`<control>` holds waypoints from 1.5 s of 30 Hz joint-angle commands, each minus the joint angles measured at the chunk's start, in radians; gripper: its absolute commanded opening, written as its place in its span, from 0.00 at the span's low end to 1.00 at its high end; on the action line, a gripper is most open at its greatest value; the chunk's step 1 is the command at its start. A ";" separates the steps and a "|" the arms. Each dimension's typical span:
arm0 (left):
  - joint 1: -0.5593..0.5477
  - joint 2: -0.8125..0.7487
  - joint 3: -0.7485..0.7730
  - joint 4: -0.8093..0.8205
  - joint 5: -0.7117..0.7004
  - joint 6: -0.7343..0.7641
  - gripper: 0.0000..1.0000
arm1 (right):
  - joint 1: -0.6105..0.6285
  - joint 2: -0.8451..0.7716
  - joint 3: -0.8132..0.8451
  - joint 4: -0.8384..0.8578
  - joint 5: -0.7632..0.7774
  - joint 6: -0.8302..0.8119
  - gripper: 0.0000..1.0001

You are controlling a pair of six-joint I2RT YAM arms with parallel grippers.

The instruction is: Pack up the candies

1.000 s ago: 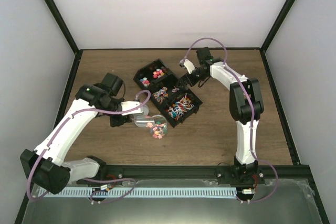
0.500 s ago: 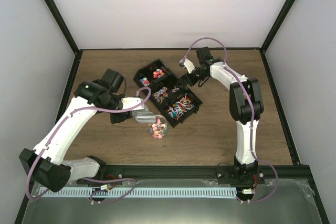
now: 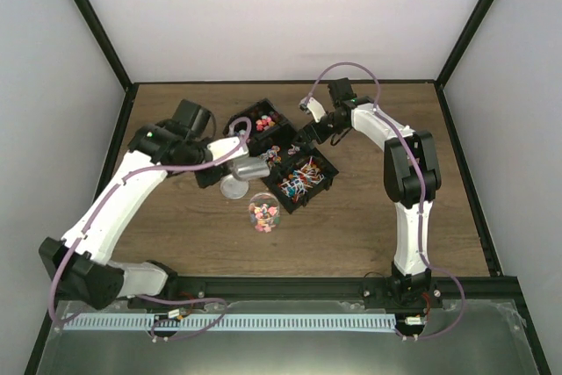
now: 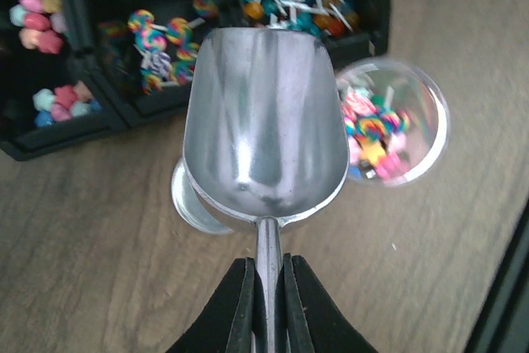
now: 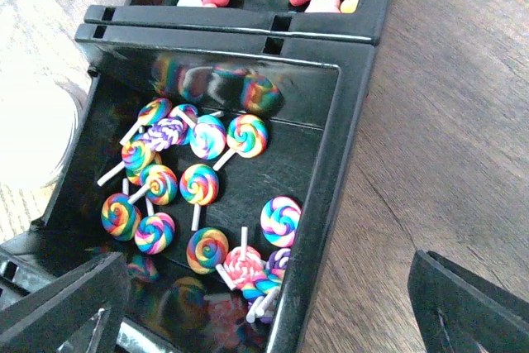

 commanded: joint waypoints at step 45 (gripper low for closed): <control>-0.101 0.677 0.220 0.350 -0.045 -0.123 0.04 | -0.026 0.094 0.070 -0.071 -0.132 0.073 0.14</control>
